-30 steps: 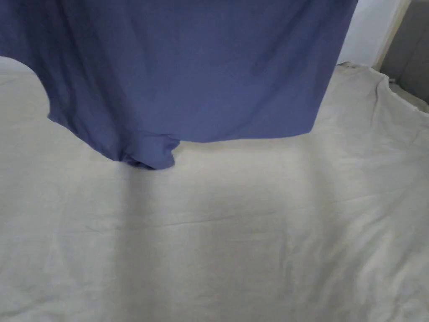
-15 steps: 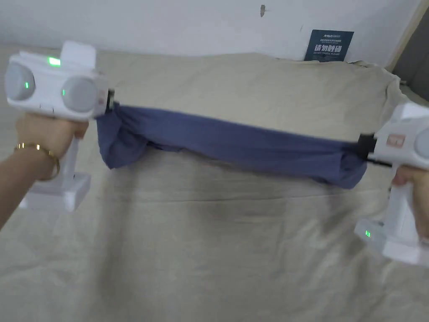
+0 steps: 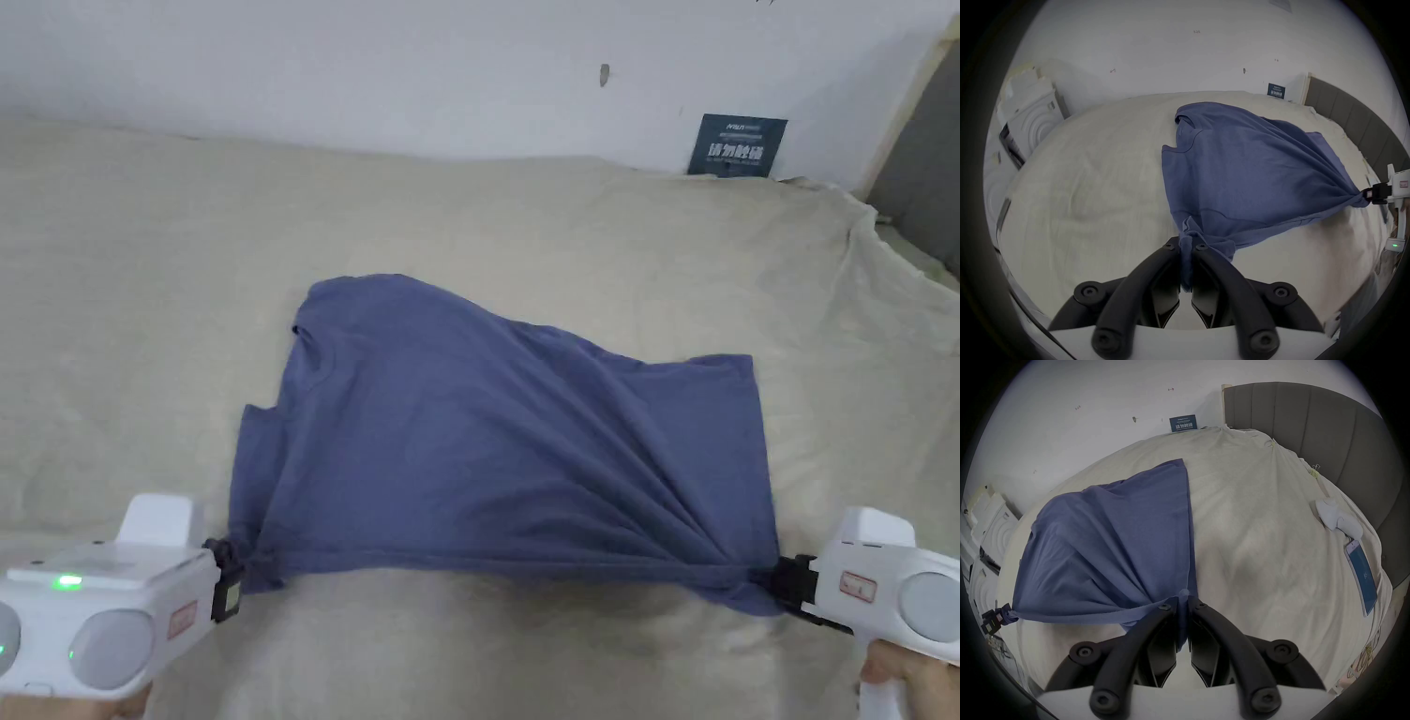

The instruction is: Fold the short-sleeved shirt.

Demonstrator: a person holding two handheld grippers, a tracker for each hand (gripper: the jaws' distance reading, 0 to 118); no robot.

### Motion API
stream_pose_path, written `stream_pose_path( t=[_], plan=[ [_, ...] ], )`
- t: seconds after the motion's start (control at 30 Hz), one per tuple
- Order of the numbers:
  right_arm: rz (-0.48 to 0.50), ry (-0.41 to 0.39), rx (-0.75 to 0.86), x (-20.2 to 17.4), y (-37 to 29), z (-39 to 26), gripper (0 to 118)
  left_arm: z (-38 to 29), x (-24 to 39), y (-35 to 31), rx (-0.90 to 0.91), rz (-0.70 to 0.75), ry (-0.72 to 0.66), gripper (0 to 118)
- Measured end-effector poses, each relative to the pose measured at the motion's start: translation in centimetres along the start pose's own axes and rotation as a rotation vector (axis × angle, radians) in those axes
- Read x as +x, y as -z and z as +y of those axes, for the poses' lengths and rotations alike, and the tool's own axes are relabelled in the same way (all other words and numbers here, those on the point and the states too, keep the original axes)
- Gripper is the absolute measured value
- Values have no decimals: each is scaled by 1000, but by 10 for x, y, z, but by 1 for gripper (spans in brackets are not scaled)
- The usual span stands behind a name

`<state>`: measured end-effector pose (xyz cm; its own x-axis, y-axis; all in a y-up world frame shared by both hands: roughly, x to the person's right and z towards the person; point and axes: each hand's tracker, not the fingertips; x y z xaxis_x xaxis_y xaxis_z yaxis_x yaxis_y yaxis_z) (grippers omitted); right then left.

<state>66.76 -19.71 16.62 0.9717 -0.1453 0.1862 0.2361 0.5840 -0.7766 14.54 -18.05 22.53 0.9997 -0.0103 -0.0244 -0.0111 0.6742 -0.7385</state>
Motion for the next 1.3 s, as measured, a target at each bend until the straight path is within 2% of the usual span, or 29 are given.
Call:
stream_pose_path(
  t=[0.13, 0.23, 0.53, 0.63, 0.67, 0.7, 0.73, 0.77, 0.8, 0.83, 0.87, 0.97, 1.07, 1.2, 1.3],
  plan=[
    [5, -173, -25, 11, -24, -21, 6, -49, -10, -44, -2, -10, -43, 3],
    [19, -243, -34, 10, -46, -42, 6, -75, -12, -64, -36, -11, -34, 3],
    [18, -244, -55, 30, -81, -97, 6, -114, -5, -100, -129, -38, -61, 4],
    [27, -224, -71, 38, -87, -107, 6, -115, -9, -102, -122, -56, -124, 10],
    [26, -218, -77, 40, -89, -109, 7, -115, -11, -102, -131, -52, -134, 22],
    [16, -218, -78, 42, -93, -111, 10, -114, -12, -102, -148, -36, -142, 37],
    [-4, -223, -75, 43, -98, -114, 21, -113, -15, -105, -159, -26, -148, 59],
    [-18, -230, -64, 45, -102, -116, 47, -113, -19, -109, -153, -25, -152, 82],
    [-19, -235, -55, 49, -109, -117, 73, -112, -24, -116, -130, -28, -174, 95],
    [-30, -237, -43, 53, -115, -118, 96, -110, -30, -123, -92, -34, -206, 101],
    [-37, -229, -20, 47, -129, -120, 111, -106, -36, -130, -66, -43, -242, 106],
    [-65, -184, 80, 51, -159, -112, 112, -86, -56, -153, 23, -80, -373, 108],
    [-59, -161, 214, 48, -192, -97, 112, -62, -60, -173, 173, -70, -416, 109],
    [-47, -146, 403, 28, -226, -81, 112, -34, -47, -185, 364, -20, -375, 113],
    [-50, -143, 515, 9, -236, -80, 113, -23, -25, -186, 471, 29, -306, 113]
  ],
)
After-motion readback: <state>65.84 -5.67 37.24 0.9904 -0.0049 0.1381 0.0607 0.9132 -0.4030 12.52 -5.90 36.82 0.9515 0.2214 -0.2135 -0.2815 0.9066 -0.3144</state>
